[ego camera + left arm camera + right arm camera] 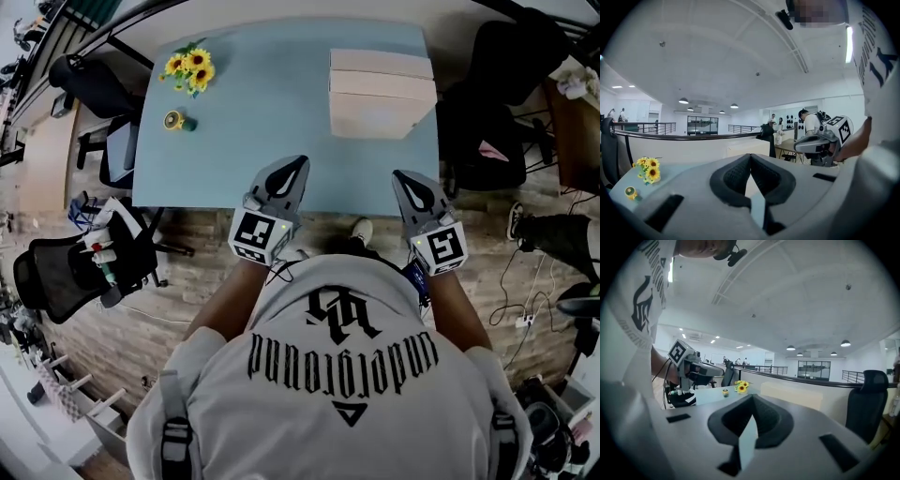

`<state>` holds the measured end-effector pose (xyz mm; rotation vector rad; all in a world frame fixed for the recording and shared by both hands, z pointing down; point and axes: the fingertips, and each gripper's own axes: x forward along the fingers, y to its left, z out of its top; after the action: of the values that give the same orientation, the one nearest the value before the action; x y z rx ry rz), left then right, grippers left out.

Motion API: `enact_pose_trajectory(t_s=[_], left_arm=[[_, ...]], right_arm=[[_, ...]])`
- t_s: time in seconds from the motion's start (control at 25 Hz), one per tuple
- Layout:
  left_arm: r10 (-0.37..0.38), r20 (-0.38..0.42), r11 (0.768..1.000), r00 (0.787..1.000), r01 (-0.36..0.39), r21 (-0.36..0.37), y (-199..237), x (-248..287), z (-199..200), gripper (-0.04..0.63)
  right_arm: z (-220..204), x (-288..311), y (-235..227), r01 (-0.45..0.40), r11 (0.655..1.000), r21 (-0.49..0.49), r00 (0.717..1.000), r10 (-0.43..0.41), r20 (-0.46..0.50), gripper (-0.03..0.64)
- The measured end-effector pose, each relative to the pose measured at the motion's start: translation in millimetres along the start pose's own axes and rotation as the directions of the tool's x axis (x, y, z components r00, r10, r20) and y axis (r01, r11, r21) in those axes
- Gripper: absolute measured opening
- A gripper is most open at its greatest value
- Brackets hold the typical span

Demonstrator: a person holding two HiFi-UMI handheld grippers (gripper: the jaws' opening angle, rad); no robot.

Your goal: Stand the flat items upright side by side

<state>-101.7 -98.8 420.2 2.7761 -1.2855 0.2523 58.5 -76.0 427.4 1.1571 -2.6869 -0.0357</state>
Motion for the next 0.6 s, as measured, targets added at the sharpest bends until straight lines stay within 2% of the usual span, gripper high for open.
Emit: enact_pose_trajectory(t_s=[0.4,0.6], left_arm=[[-0.078,0.034,0.997,0.996,0.078,0.016,16.4,-141.2,-12.1,0.000],[-0.075,0.086,0.996,0.993,0.070,0.063,27.3,-198.9,-4.6,0.000]], right_arm=[[34.3,-19.7,128.8,0.100,0.995,0.012,0.994,-0.100,0.035,0.005],[45.2,-28.5,188.8,0.141,0.990,0.017,0.988,-0.142,0.063,0.005]])
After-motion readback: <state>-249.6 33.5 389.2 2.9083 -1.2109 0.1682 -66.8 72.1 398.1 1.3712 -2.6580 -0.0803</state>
